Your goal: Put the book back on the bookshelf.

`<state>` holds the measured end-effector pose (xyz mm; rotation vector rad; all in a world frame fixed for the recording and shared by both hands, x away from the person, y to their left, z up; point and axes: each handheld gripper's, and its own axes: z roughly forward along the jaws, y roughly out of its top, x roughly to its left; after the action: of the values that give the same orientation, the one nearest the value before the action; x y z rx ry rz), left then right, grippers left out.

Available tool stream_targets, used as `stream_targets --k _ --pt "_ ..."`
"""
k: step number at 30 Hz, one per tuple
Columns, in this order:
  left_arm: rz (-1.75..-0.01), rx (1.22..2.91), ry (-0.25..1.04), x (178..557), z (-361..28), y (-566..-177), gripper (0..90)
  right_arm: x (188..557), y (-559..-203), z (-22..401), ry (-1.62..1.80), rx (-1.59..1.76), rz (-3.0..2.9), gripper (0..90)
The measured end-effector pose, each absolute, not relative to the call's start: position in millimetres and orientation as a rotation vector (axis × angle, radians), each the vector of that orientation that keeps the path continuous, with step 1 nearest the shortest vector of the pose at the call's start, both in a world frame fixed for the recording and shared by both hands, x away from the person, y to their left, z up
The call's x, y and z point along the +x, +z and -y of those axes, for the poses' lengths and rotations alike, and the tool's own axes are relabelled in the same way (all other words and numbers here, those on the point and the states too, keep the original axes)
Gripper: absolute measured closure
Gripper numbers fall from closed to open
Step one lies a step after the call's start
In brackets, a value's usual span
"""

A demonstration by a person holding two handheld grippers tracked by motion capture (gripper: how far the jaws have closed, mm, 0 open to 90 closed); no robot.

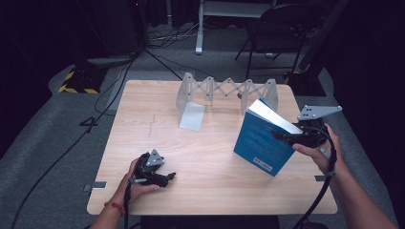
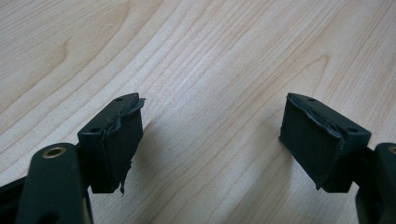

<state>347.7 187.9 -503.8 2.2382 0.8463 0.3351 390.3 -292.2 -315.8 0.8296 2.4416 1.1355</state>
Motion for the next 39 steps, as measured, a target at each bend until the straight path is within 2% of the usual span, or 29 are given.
stream_targets --k 18,39 --pt "-0.837 2.243 0.335 348 -187 -504 21.6 419 -307 310 1.044 0.959 -2.325 61.7" --pt "-0.833 2.241 0.326 348 -187 -504 21.3 471 -286 294 1.03 1.093 -2.173 61.6"
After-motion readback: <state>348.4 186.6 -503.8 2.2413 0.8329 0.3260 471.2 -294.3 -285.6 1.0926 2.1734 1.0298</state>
